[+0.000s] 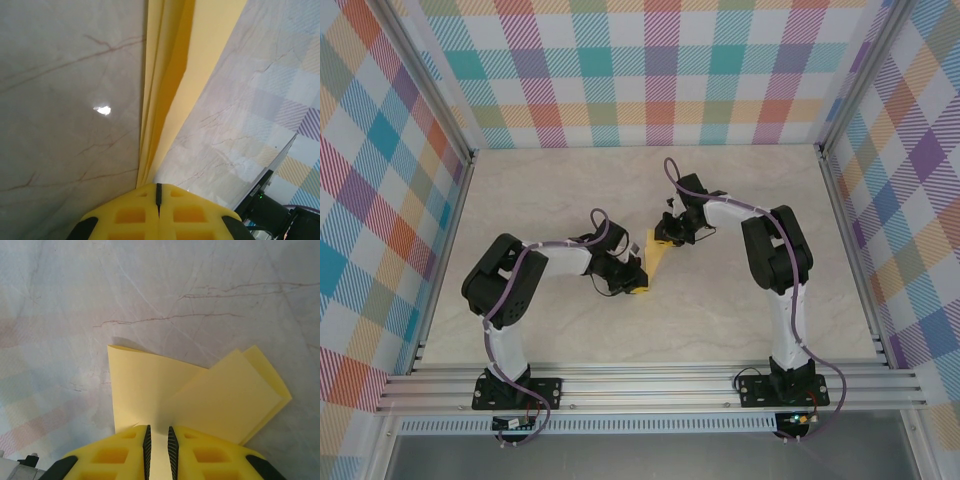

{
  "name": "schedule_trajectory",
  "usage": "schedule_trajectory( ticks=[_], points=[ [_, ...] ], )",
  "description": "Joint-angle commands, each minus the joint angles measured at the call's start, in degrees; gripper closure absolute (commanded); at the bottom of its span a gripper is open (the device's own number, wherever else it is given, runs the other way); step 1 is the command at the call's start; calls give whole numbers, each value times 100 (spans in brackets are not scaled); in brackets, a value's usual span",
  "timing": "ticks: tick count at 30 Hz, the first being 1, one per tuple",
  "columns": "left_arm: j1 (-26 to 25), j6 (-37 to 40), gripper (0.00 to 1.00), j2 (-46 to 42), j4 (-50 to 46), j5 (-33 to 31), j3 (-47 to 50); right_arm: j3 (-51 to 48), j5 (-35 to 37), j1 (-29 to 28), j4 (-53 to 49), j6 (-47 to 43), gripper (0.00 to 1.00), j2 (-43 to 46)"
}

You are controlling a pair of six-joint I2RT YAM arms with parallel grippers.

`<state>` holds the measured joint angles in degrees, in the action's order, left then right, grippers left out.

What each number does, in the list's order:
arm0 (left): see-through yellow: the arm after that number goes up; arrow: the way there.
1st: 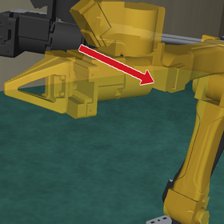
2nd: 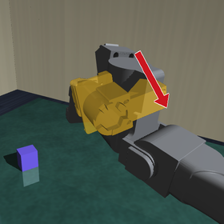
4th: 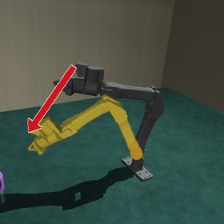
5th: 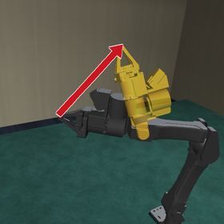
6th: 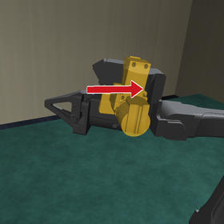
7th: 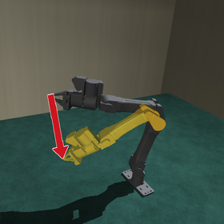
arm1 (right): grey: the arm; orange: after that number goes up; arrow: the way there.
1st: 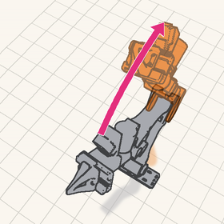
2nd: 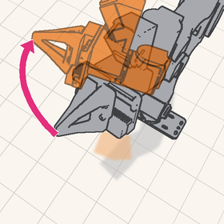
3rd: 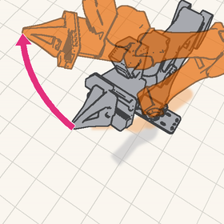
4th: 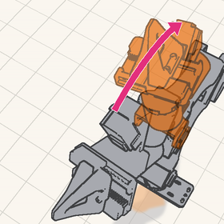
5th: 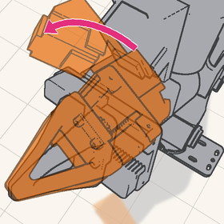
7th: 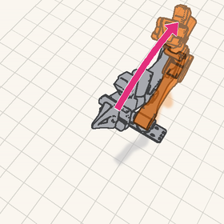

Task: Fold a paper plane with a square sheet of paper (fold left side to right side)
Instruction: Fold the wing for the fifth time at the center of the table, then move the paper plane to the center of the table.

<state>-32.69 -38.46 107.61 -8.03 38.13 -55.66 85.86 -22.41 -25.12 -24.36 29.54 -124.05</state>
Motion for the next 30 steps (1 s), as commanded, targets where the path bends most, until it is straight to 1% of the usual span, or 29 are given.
schedule_trajectory(
  ticks=[1,7,11,13,18,21,24,26,28,30],
  points=[
    [27,91,100,-79,-743,30,206,27,188,-7,-125,-99,81,-286],
    [34,101,100,-194,-737,-12,248,-23,-68,15,149,-131,80,-178],
    [32,167,100,-532,-638,-5,329,-64,-298,128,420,-116,78,110],
    [33,276,99,-793,-694,-104,334,-16,-218,173,366,-186,76,339],
    [36,531,94,-1477,-976,-655,327,185,378,201,-186,-440,64,969],
    [42,644,90,-1867,-1063,-1304,349,123,797,148,-529,-381,55,1329],
    [42,648,86,-2260,-1138,-2176,376,-73,1238,-86,-747,-291,46,1599],
    [43,583,82,-2496,-1151,-2798,400,-178,1420,-264,-900,-146,45,1627],
    [43,504,75,-2704,-1164,-3379,413,-324,1454,-443,-901,74,43,1596],
    [43,463,69,-2821,-1241,-3824,383,-371,1499,-623,-923,179,42,1483]
  ],
)
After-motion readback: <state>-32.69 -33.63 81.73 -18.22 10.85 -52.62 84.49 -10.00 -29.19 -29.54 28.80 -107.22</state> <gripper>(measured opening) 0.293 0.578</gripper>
